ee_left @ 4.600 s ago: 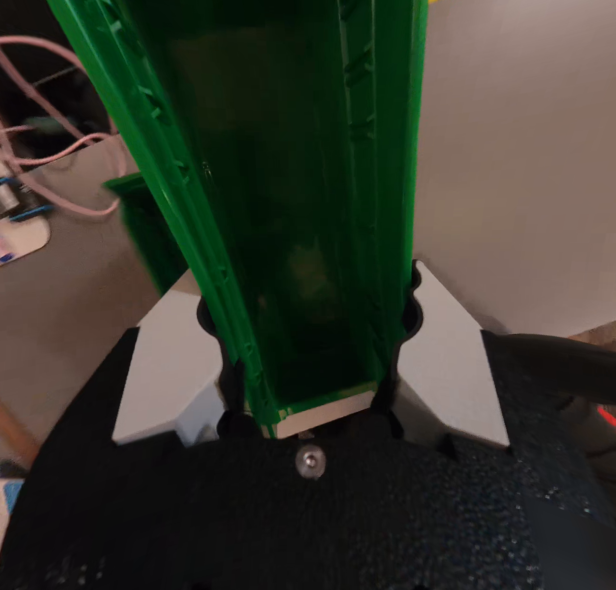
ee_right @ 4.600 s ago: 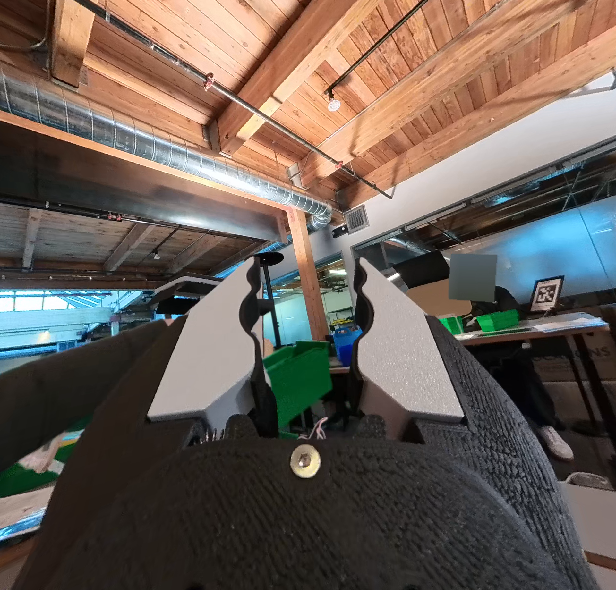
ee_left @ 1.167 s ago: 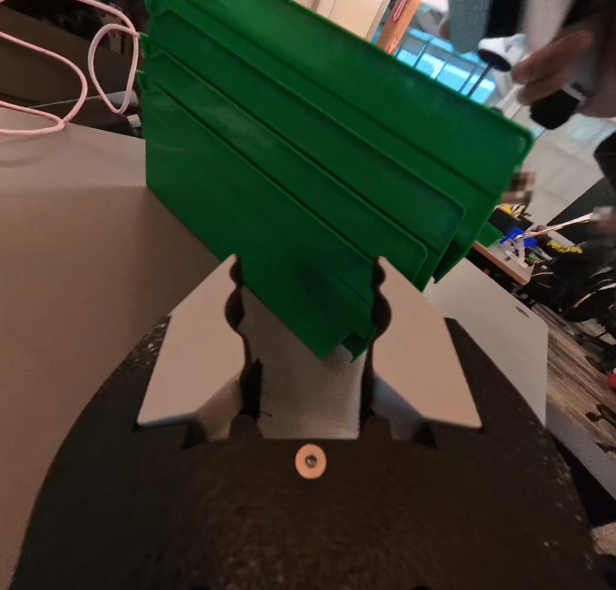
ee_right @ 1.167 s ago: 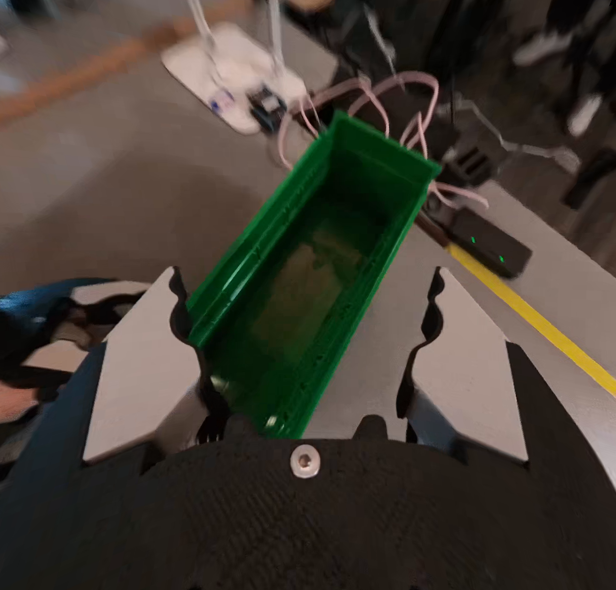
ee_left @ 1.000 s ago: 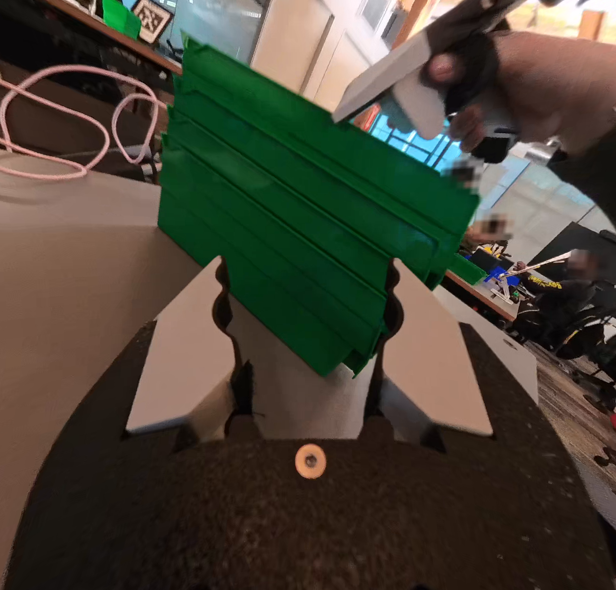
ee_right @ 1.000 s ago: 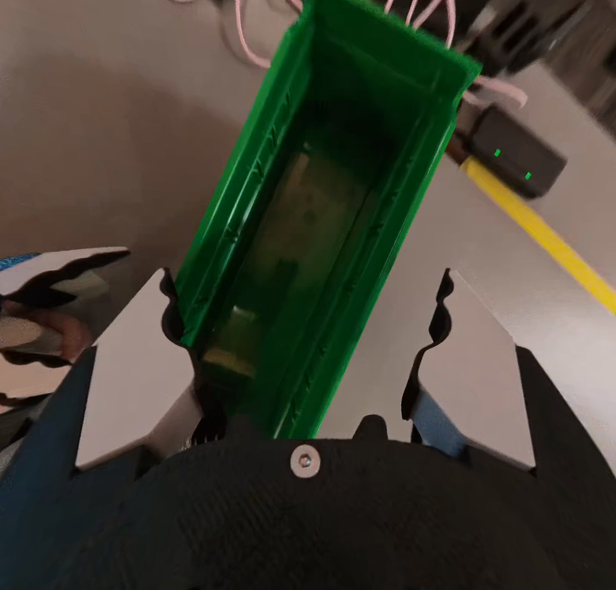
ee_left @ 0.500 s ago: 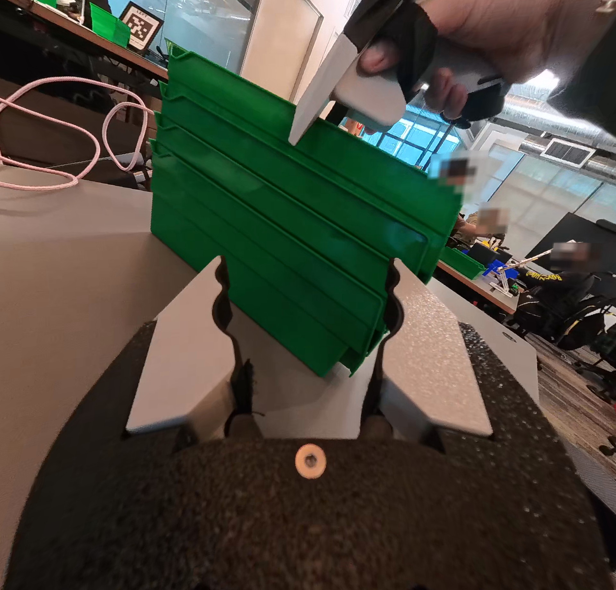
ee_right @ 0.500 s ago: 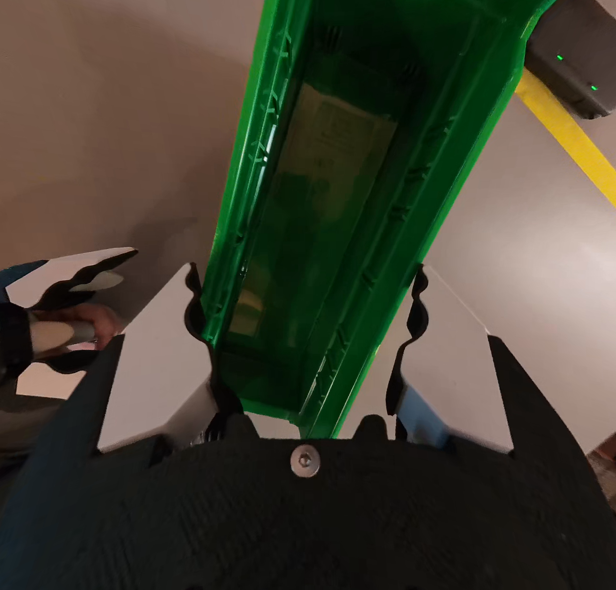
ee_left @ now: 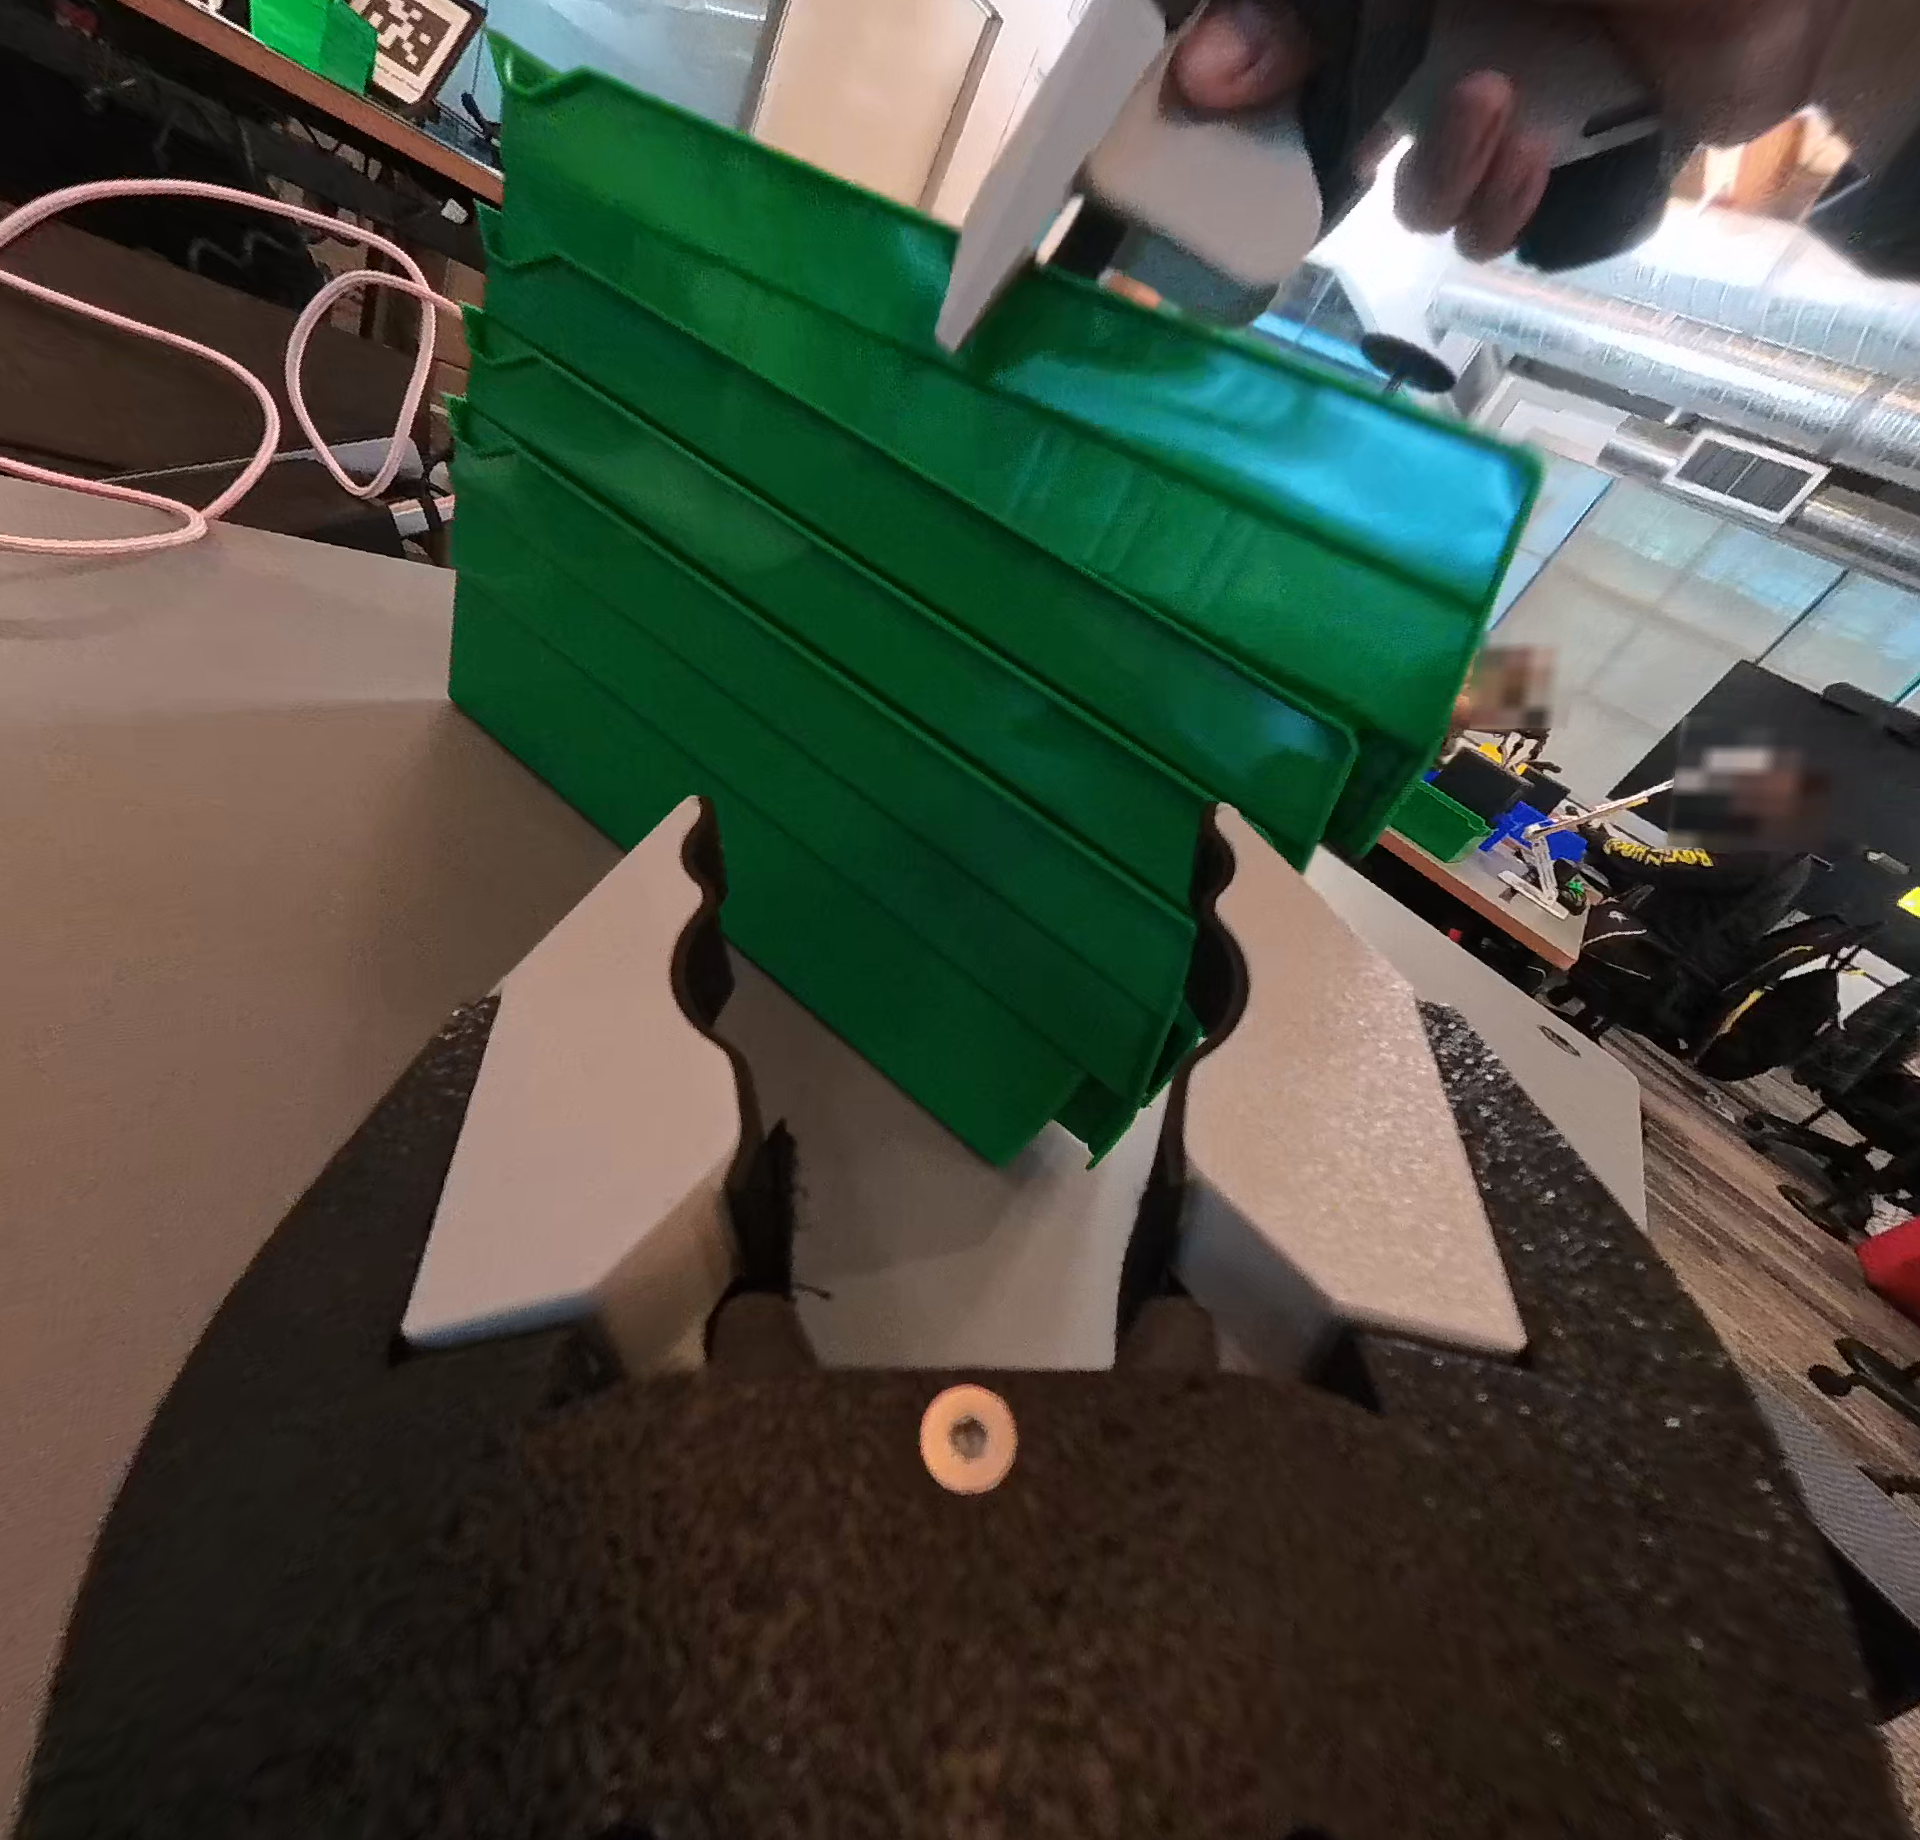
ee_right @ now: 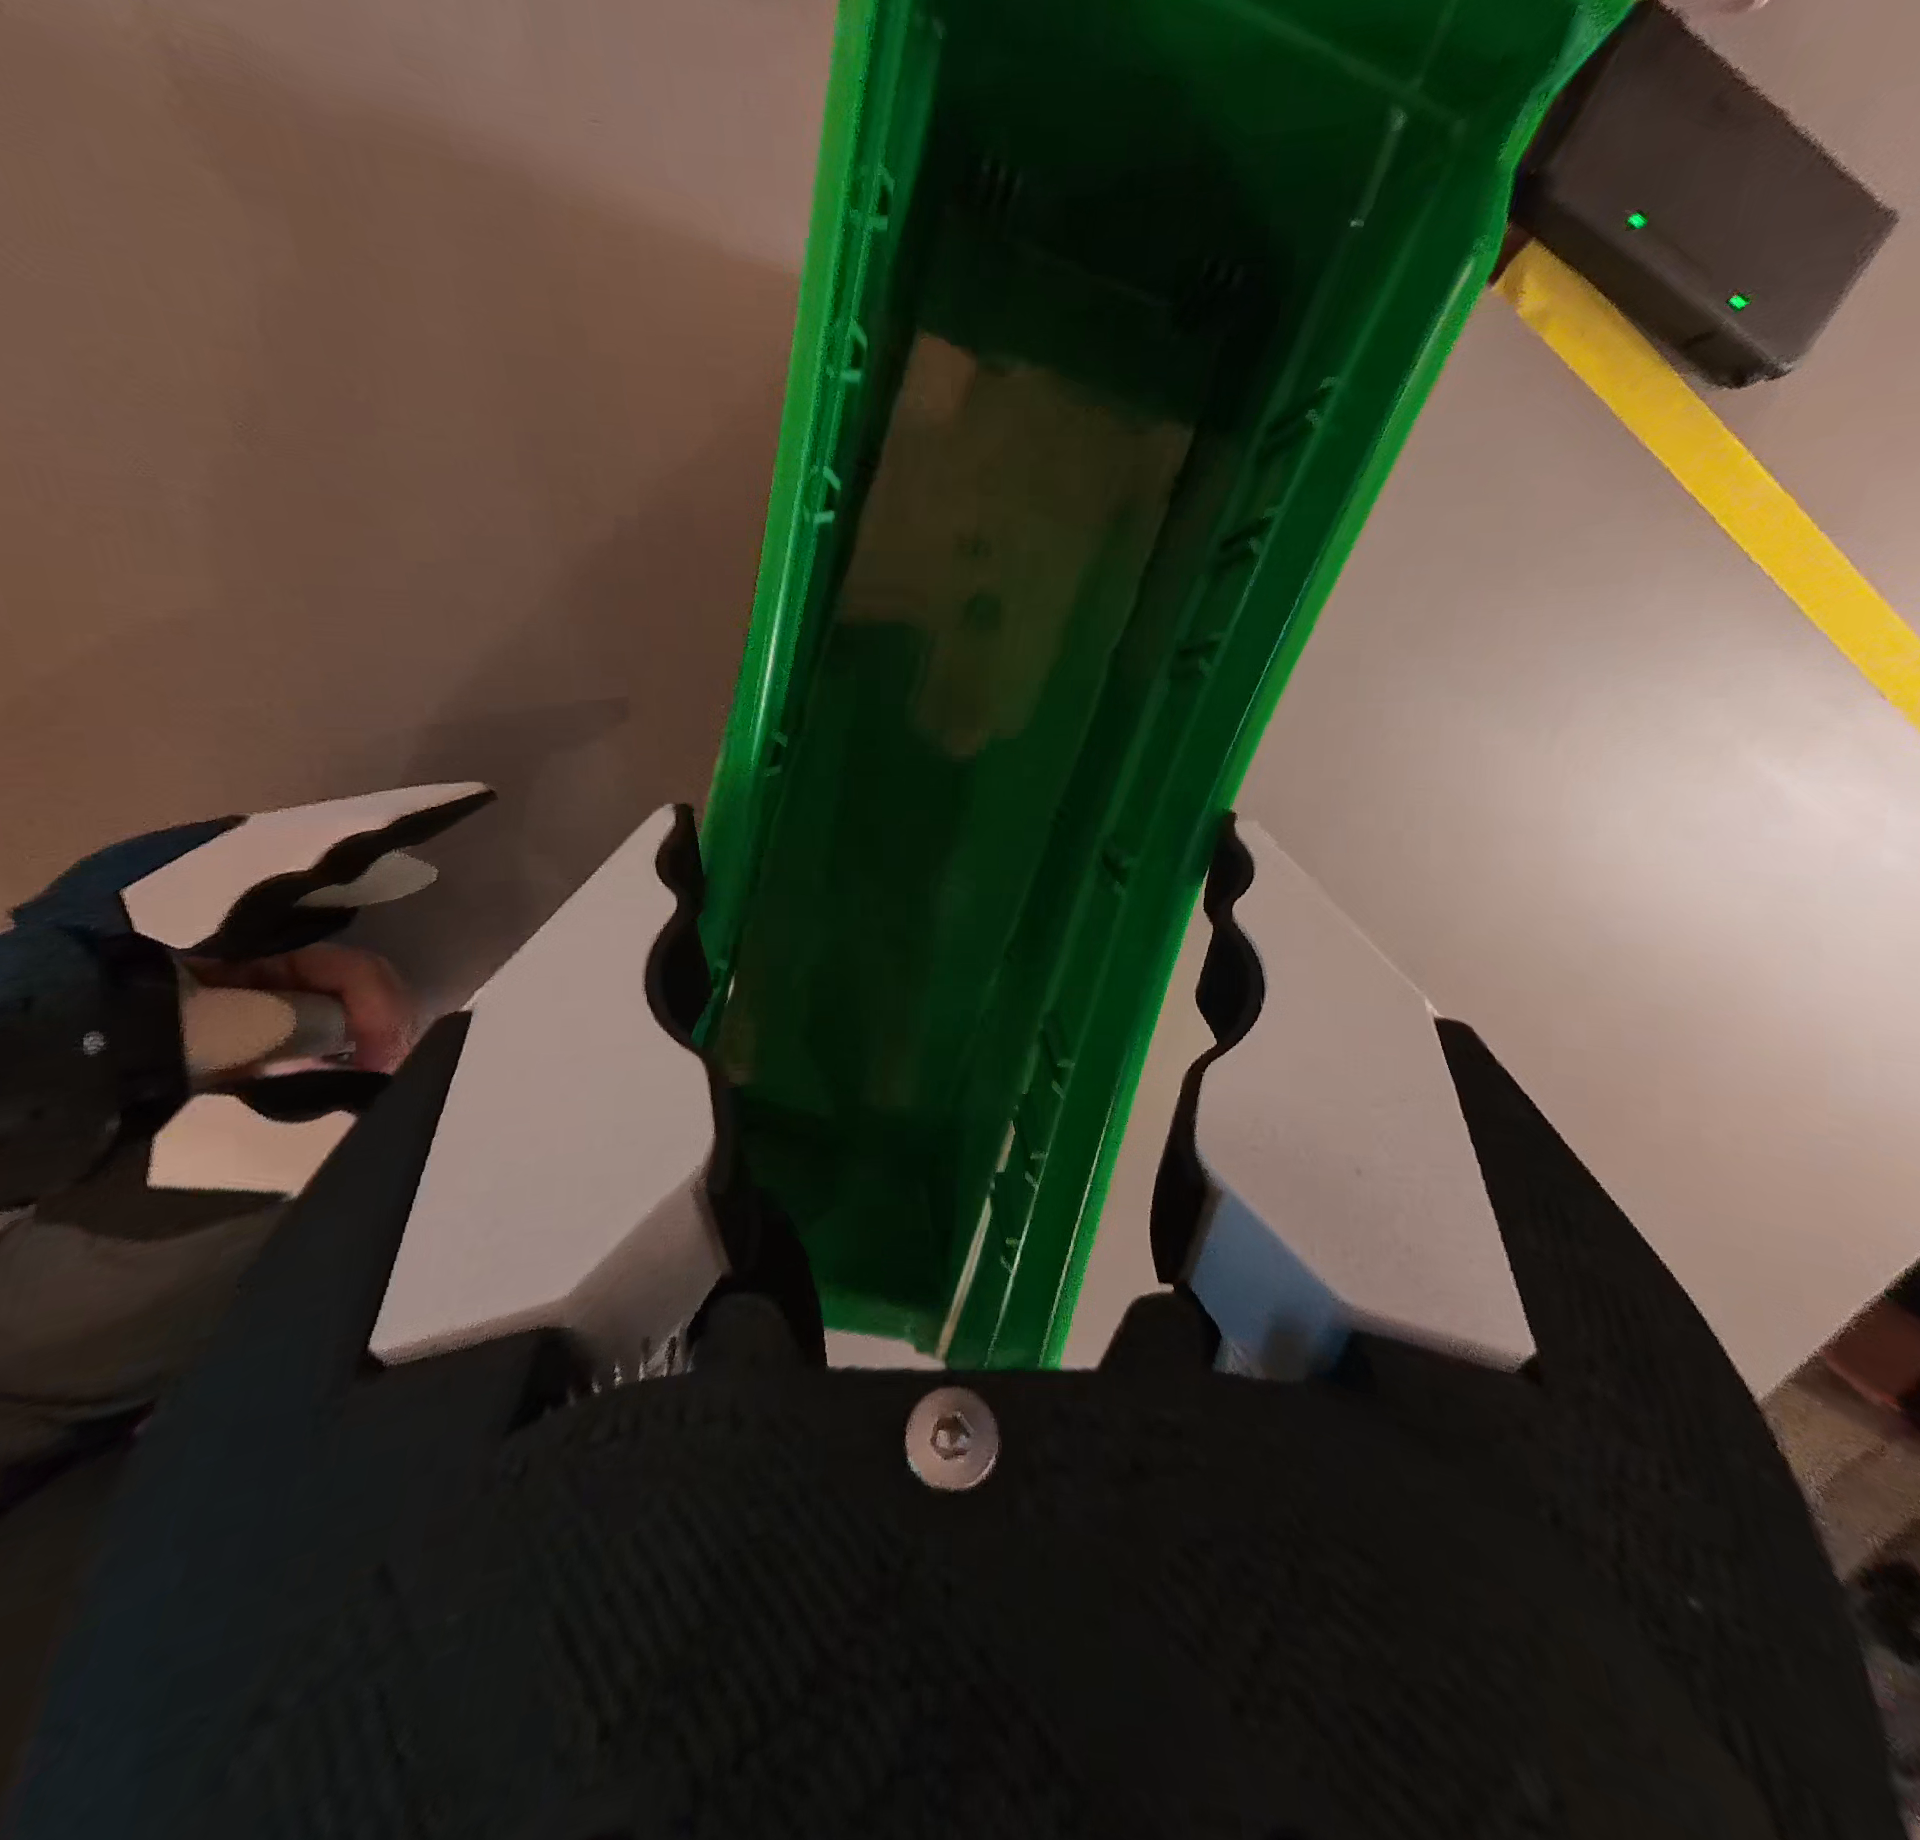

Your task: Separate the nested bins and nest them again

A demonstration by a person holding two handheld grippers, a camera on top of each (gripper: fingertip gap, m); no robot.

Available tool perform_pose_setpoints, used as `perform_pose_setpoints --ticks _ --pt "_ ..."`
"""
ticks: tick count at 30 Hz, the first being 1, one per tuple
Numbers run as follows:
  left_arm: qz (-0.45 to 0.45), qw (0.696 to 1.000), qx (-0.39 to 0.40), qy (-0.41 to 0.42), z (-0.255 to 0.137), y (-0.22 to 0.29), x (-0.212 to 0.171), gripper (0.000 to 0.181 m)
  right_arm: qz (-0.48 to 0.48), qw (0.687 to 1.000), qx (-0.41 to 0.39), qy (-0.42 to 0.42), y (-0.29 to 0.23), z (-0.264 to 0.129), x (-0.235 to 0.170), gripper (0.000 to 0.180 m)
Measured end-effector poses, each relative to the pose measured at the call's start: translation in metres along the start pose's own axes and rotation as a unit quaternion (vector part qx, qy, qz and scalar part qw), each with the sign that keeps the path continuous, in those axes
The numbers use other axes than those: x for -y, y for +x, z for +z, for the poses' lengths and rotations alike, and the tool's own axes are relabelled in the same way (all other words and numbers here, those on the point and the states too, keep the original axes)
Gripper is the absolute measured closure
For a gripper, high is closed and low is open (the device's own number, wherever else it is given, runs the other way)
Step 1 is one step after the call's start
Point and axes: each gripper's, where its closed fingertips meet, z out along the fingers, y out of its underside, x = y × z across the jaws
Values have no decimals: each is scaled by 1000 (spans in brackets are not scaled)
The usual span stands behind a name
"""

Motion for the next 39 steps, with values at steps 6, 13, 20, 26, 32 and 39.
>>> perform_pose_setpoints --ticks 6,13,20,26,32,39 --pt "-8 1000 -5 -1 0 0 0 93 0 999 -12 37 7 -47 15 83" --pt "-12 1000 -4 5 -3 -2 2 93 45 995 -2 89 55 -104 3 82" --pt "-51 997 -52 34 -4 7 11 87 139 986 -46 83 173 -112 -80 82" --pt "-49 997 -42 38 -2 4 13 87 234 970 -35 59 271 -70 -180 81" --pt "-21 999 -28 16 5 4 5 87 271 962 -37 13 329 -10 -265 80" --pt "-19 999 -25 -13 9 2 -6 88 258 965 -48 22 354 42 -295 78"
